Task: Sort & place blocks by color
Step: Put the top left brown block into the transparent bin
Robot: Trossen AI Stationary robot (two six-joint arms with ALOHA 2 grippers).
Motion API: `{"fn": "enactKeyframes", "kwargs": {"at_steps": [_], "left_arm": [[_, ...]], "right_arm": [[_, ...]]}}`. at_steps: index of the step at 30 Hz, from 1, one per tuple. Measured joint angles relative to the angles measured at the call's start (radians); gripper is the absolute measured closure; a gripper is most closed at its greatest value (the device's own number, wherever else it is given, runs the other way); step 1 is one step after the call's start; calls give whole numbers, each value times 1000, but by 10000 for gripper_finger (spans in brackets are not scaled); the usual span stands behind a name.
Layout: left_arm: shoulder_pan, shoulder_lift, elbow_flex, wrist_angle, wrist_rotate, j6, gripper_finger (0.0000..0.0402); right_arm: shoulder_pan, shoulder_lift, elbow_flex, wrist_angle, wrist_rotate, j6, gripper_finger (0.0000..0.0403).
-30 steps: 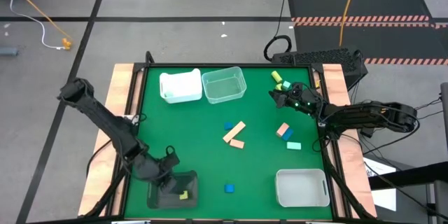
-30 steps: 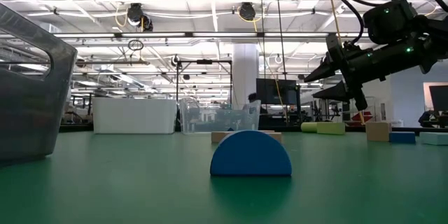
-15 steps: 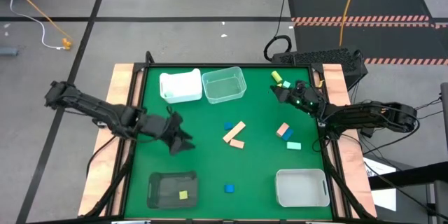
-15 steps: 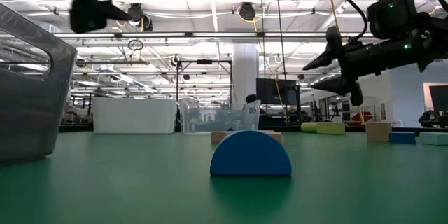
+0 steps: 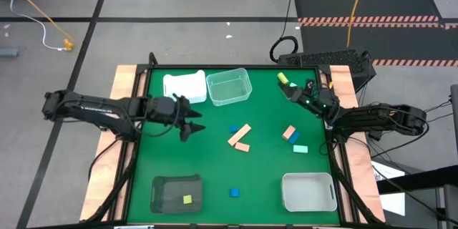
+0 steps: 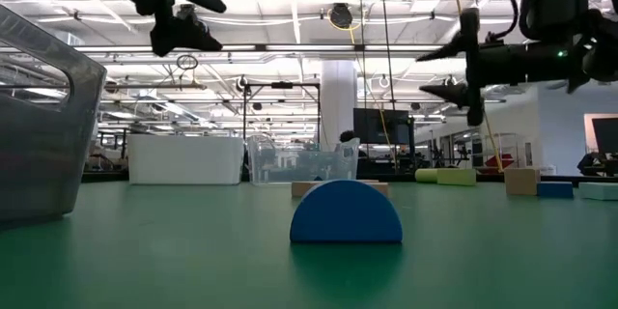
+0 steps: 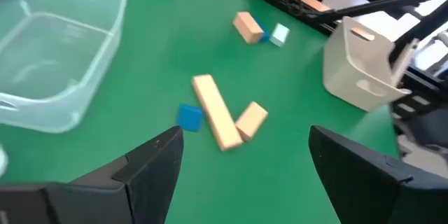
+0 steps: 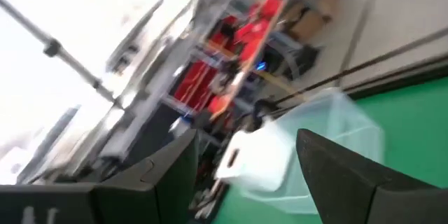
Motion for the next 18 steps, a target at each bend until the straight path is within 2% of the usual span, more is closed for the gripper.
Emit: {"fn": "enactKeyframes", "kwargs": {"at_steps": [4,10,13,18], "left_arm": [[35,0,0,1,-2,52,94],[72,0,0,1,-2,90,94],[83,1,0,-3,-3,93,94],[95,1,0,-49,-2,106,94]], "right_arm": [[15,0,29,15,-60,-82,170],[116,0,183,-101,-77,-383,170],[167,0,283,-250,-107,-580,170],[218,2,437,-656,-123,-853,170]]}}
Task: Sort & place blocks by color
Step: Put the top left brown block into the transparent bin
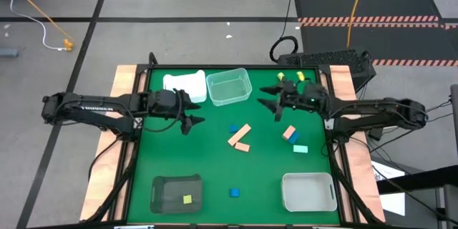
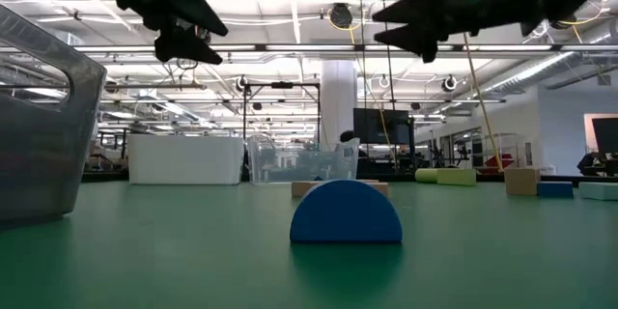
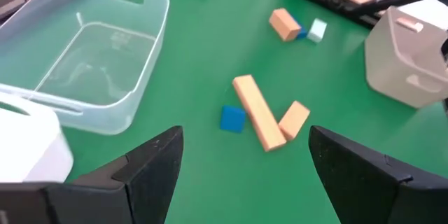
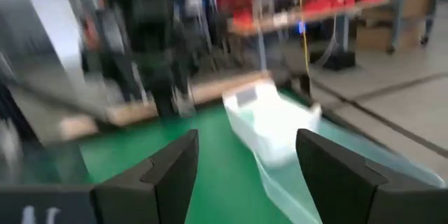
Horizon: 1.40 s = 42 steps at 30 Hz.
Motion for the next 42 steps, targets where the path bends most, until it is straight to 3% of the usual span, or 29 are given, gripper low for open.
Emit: {"fn": "enactKeyframes", "kwargs": {"at_steps": [5,14,19,32,42], "left_arm": [[3,0,0,-34,0,12,94],[3,0,0,-44,0,-16,94],[3,0,0,-48,0,-25,94],[3,0,0,-49,0,-70,94],[3,0,0,-49,0,-125,94]], "right_arm": [[41,65,99,-239,-1,-118,170],[94,264,116,-243,-3,-248,170],[117,398,123,-243,-80,-254,170],[154,658,275,-347,-130,-494,170],[143,774,340,-379,-137,-441,173]]}}
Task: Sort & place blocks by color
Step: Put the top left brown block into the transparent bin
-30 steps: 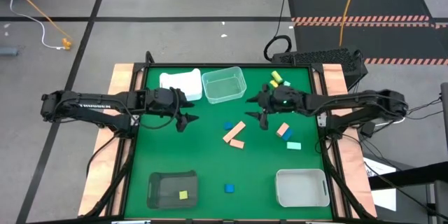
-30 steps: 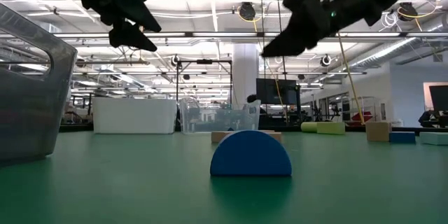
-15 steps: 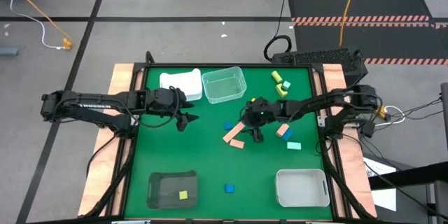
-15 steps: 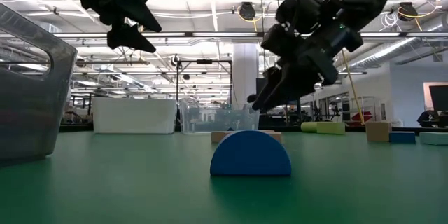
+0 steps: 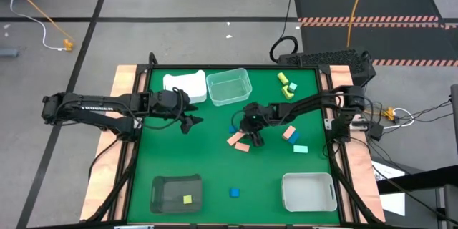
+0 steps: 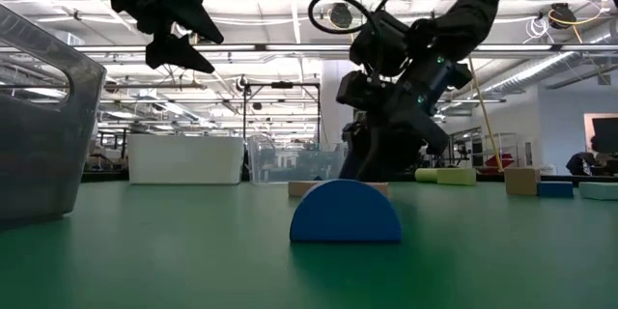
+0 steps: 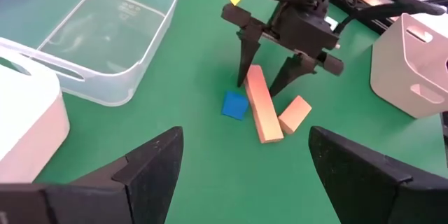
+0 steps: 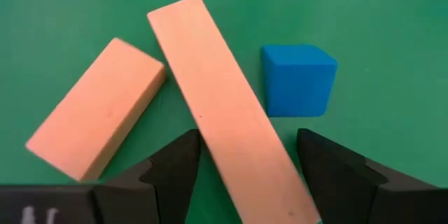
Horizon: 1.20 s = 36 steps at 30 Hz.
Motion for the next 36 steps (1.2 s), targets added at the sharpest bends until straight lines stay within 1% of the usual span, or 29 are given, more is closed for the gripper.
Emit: {"fn": "enactKeyframes", "kwargs": {"at_steps": [2,4,7,9,10,13,16,18,23,26,28,31,33,36], "left_arm": [[-2,0,0,-1,0,-1,94],[-3,0,0,-2,0,-6,94],[-3,0,0,-2,0,-31,94],[-3,0,0,-2,0,-48,94],[-3,0,0,-2,0,-56,94],[-3,0,0,-2,0,-73,94],[-3,0,0,-2,0,-72,94],[-3,0,0,-2,0,-70,94],[-2,0,0,-1,-18,-60,94],[1,0,0,12,-54,-49,94],[6,0,0,19,-90,-48,94],[20,0,0,43,-135,-48,94],[32,0,0,45,-150,-48,94],[48,0,0,51,-164,-48,94]], "right_arm": [[-2,4,0,-18,4,63,183],[-1,3,0,-27,10,128,202],[1,4,1,-35,17,191,246],[5,4,1,-45,15,206,280],[8,4,0,-45,16,206,290],[11,-13,0,-54,18,209,290],[13,-60,-5,-80,2,226,290],[14,-111,-10,-100,-1,230,290],[-9,-263,-6,-64,18,220,290],[-40,-328,-6,-59,131,217,290],[-74,-355,-5,-15,215,219,290],[-133,-355,-5,64,311,255,290],[-175,-337,-6,128,354,307,290],[-235,-296,-5,230,370,403,290]]}}
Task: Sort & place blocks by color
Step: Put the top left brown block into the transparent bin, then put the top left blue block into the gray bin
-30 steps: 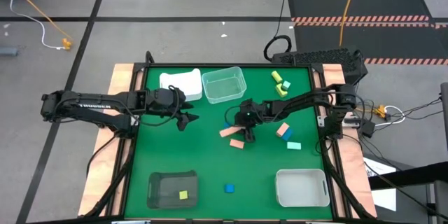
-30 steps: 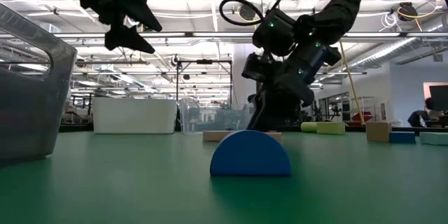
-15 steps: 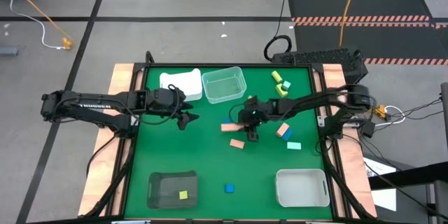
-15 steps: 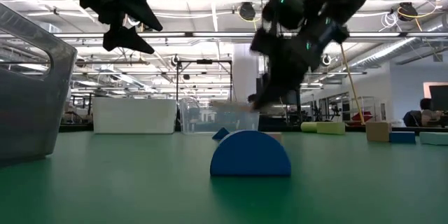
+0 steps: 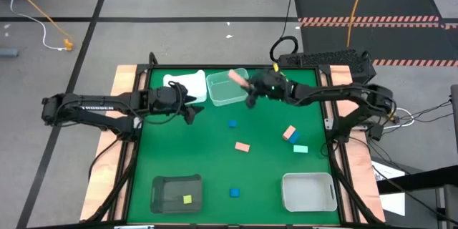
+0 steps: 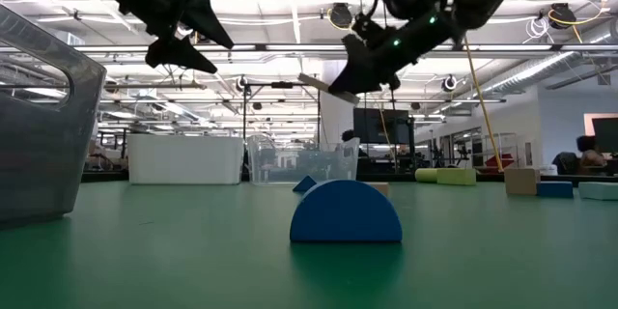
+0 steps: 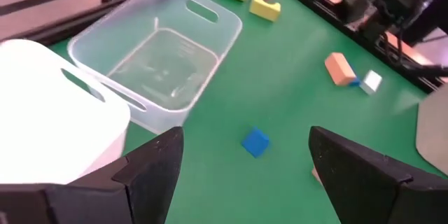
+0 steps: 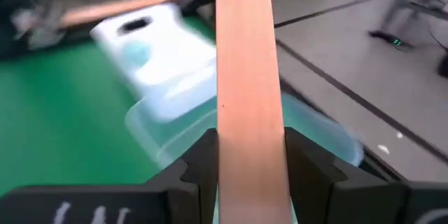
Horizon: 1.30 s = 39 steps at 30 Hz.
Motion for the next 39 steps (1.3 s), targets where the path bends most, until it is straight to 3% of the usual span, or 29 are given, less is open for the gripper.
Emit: {"fn": "enactKeyframes", "kwargs": {"at_steps": [4,10,21,30,35,39], "left_arm": [[14,0,0,12,-2,-17,94],[14,0,0,13,-2,-28,94],[14,0,0,26,-2,-31,94],[13,0,0,38,-2,-33,94],[13,0,0,33,-2,-34,94],[12,0,0,32,-2,-24,94]], "right_arm": [[-47,59,0,120,-25,94,290],[-48,125,0,233,-24,109,274],[-47,165,1,273,-22,109,253],[-47,164,1,268,-26,110,196],[-7,113,1,261,-188,116,183],[88,96,3,165,-265,-39,191]]}}
